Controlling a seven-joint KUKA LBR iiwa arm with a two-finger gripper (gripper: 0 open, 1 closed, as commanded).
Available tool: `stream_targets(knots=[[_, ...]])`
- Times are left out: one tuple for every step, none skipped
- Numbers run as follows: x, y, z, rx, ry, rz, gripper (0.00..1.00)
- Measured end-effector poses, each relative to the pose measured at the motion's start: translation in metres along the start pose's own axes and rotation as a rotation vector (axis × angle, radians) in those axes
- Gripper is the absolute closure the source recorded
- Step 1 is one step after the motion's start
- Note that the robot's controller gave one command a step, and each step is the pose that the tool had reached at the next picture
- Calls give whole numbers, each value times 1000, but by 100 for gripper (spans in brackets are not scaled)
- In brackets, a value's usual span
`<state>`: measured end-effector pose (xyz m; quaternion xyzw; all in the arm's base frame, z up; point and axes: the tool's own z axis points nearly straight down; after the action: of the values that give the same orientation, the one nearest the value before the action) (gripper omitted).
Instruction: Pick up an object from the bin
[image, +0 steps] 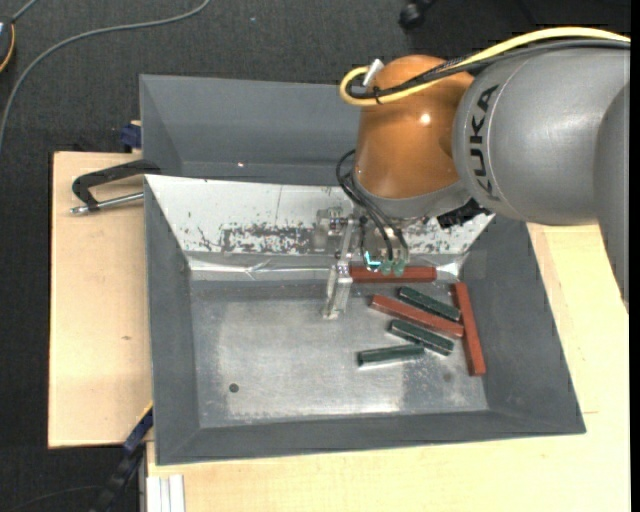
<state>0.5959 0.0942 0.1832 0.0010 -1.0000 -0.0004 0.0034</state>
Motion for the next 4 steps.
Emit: stream_targets(knots=[[25,-71,12,0,-7,43,0],[46,-124,113,1,-12,-206,0],[43,-122,109,-1,-20,-206,100],[54,-151,-26,5,-21,-248,100]])
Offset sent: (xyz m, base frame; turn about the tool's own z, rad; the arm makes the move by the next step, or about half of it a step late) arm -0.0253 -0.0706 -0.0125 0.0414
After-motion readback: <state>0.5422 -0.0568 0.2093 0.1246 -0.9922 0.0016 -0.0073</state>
